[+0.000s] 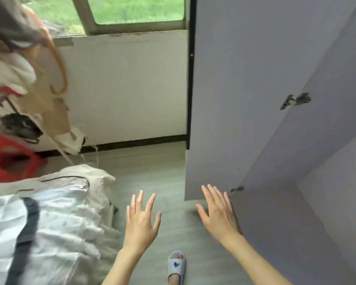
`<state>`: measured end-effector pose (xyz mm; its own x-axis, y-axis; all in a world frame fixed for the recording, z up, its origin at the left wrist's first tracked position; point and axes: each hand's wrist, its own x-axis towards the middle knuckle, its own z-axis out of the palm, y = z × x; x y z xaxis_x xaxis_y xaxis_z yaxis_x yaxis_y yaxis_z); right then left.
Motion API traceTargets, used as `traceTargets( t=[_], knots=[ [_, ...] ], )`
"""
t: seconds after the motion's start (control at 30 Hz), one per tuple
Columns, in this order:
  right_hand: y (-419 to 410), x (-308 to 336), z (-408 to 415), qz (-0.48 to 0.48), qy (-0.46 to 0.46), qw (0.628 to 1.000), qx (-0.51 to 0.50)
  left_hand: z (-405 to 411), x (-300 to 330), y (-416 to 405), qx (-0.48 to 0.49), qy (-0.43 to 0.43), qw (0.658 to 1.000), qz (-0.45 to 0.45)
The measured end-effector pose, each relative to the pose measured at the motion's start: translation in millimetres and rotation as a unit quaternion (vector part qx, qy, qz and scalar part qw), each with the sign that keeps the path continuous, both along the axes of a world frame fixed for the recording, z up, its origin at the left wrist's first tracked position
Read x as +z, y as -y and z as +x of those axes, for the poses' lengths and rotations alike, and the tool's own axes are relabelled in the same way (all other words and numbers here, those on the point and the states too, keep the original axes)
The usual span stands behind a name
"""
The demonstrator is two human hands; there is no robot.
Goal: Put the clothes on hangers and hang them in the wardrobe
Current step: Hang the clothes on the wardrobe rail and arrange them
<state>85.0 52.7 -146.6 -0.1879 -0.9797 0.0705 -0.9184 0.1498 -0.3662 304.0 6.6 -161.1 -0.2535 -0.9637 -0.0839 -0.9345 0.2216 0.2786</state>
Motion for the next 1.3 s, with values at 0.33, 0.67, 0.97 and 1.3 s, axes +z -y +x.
traceTargets(
  t=[0.33,0.67,0.97,1.3],
  knots=[
    [32,18,204,-0.003,0.075,0.938,0.34,184,22,-99,0.335,-0.056,0.94,-0.041],
    [-3,7,371,0.033,0.062,0.878,0.474,303,2,-176,0.453,-0.062,0.888,0.045],
    [2,12,530,0.053,0.06,0.843,0.532,458,6,-199,0.501,-0.093,0.861,0.01],
    [107,19,679,0.016,0.052,0.815,0.576,589,4,-155,0.552,-0.141,0.822,-0.012]
  ],
)
